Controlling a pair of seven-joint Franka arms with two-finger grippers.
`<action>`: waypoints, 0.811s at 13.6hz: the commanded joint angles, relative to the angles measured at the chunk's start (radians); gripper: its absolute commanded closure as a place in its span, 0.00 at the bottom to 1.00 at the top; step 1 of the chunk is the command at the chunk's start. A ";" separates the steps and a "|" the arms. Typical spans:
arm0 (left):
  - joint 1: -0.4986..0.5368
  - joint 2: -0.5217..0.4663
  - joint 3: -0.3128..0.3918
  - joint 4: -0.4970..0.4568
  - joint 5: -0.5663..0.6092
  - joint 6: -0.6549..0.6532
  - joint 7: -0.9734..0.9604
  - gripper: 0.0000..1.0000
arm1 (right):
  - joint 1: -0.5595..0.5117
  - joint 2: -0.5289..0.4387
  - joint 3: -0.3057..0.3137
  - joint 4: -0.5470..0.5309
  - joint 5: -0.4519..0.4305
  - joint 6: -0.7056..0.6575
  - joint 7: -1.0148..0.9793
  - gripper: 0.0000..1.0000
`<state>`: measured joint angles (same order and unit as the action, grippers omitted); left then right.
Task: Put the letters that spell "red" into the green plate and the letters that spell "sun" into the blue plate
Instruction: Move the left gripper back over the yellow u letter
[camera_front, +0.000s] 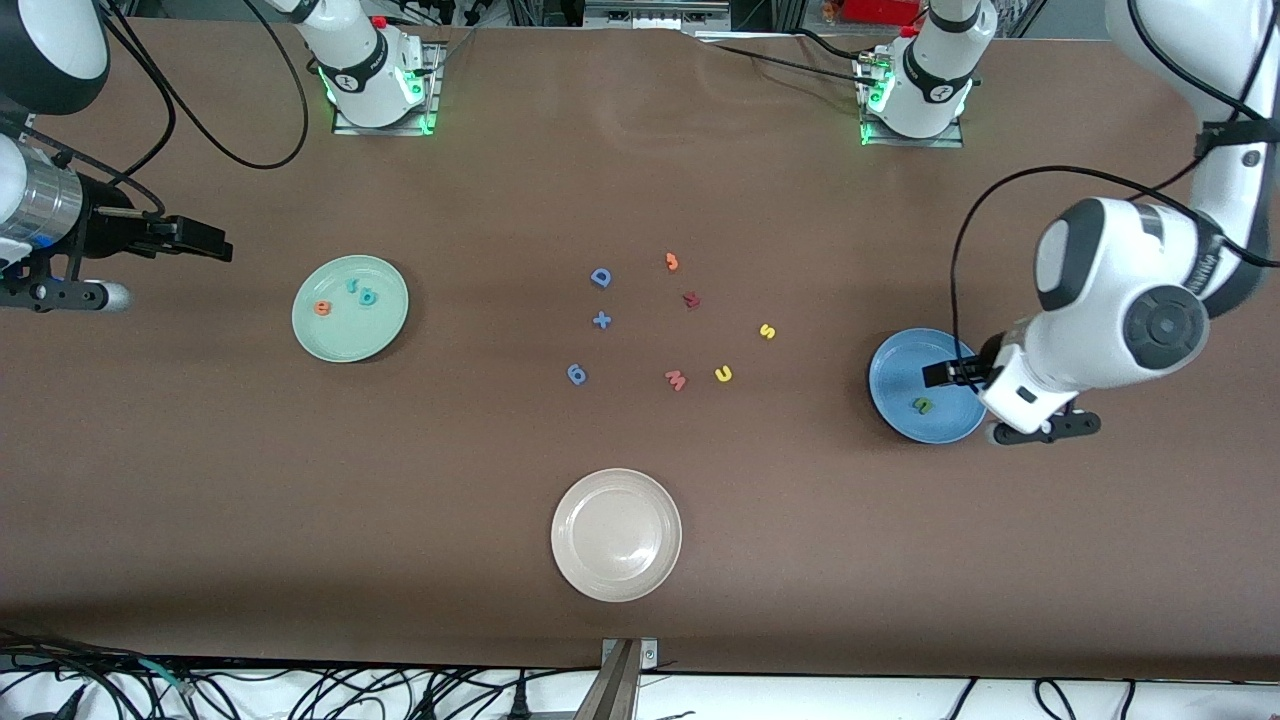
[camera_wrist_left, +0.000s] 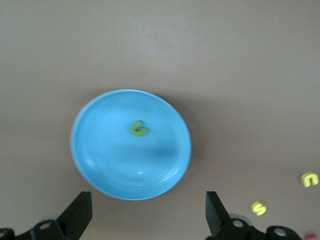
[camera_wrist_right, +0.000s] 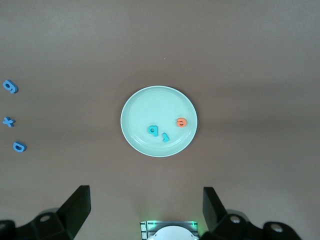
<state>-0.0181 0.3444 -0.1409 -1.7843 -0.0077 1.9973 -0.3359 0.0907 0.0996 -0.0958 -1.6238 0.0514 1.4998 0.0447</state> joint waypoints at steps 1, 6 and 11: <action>-0.054 -0.140 0.011 -0.240 -0.044 0.176 -0.110 0.00 | 0.000 -0.008 0.004 -0.011 -0.010 0.020 0.015 0.01; -0.167 -0.200 0.009 -0.386 -0.075 0.365 -0.372 0.00 | -0.008 0.012 -0.004 -0.018 -0.013 0.071 0.017 0.01; -0.253 -0.061 -0.039 -0.357 -0.061 0.594 -0.714 0.00 | -0.013 0.022 -0.010 -0.025 -0.025 0.079 0.017 0.01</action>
<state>-0.2323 0.2132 -0.1769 -2.1549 -0.0545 2.4924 -0.9381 0.0811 0.1302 -0.1066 -1.6361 0.0396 1.5660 0.0477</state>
